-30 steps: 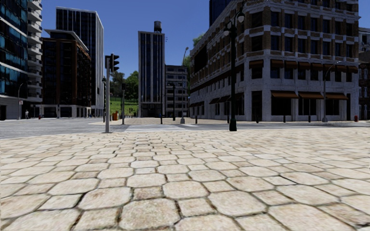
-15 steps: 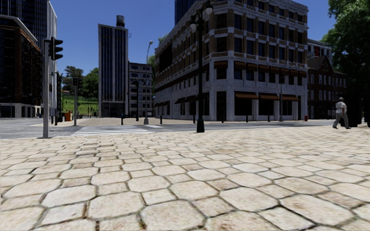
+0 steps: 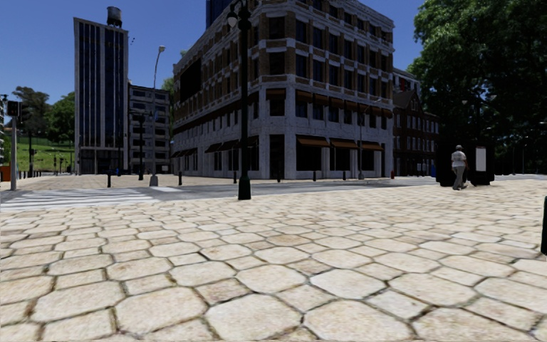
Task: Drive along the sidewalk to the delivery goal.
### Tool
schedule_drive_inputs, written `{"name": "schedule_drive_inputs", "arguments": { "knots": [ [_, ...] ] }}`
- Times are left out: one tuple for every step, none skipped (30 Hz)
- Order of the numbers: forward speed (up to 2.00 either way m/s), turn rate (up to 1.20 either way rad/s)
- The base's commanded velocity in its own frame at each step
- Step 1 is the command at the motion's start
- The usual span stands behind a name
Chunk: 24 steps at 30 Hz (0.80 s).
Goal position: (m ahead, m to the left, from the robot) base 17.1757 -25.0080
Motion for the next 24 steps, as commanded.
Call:
{"name": "schedule_drive_inputs", "arguments": {
  "knots": [
    [2.00,-0.48],
    [2.00,-0.48],
    [2.00,-0.48],
    [2.00,-0.48],
    [2.00,-0.48],
    [2.00,-0.48],
    [2.00,-0.48],
    [2.00,-0.48],
    [2.00,-0.48],
    [2.00,-0.48],
    [2.00,-0.48],
    [2.00,-0.48],
    [2.00,-0.48],
    [2.00,-0.48],
    [2.00,-0.48],
    [2.00,-0.48],
    [2.00,-0.48],
    [2.00,-0.48],
    [2.00,-0.48],
    [2.00,-0.48],
    [2.00,-0.48],
    [2.00,-0.48],
    [2.00,-0.48],
    [2.00,-0.48]
  ]
}}
